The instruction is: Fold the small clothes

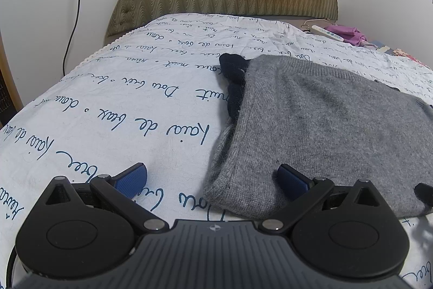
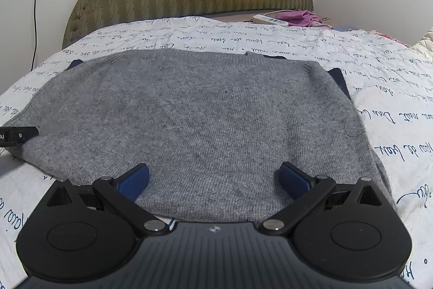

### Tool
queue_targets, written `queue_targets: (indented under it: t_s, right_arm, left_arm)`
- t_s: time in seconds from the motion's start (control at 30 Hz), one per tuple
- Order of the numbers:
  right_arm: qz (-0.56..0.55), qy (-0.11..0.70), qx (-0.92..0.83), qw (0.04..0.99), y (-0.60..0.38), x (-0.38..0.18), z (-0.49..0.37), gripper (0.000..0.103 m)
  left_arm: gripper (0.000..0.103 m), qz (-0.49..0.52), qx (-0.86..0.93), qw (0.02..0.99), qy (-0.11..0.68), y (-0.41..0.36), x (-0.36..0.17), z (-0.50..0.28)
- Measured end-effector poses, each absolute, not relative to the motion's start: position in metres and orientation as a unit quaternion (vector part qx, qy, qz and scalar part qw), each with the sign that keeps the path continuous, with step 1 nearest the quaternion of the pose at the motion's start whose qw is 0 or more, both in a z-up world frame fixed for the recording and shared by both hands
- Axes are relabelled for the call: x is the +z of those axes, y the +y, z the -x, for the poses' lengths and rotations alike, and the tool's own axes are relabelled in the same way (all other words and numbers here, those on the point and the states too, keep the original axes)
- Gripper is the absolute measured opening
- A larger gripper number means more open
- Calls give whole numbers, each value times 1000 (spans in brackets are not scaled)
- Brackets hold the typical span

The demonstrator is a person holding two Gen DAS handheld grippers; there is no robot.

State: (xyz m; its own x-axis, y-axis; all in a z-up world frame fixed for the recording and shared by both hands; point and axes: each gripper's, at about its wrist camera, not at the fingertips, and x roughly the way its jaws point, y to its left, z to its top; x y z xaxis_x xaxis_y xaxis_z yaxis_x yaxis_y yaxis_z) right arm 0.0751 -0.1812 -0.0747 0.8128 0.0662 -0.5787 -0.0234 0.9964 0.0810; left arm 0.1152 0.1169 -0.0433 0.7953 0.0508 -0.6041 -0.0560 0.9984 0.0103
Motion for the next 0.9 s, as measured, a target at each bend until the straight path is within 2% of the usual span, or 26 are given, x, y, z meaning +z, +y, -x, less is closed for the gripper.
queue_targets:
  t_s: [0.43, 0.67, 0.9]
  right_arm:
    - [-25, 304, 20, 952, -179, -74, -74, 103]
    - [-7, 270, 13, 963, -169, -62, -59, 103]
    - [17, 261, 70, 963, -136, -45, -51, 103]
  left_arm:
    - [103, 3, 28, 947, 319, 117, -44, -116]
    - [103, 0, 29, 946, 324, 116, -42, -117]
    - [102, 53, 1, 938, 344, 138, -19, -130]
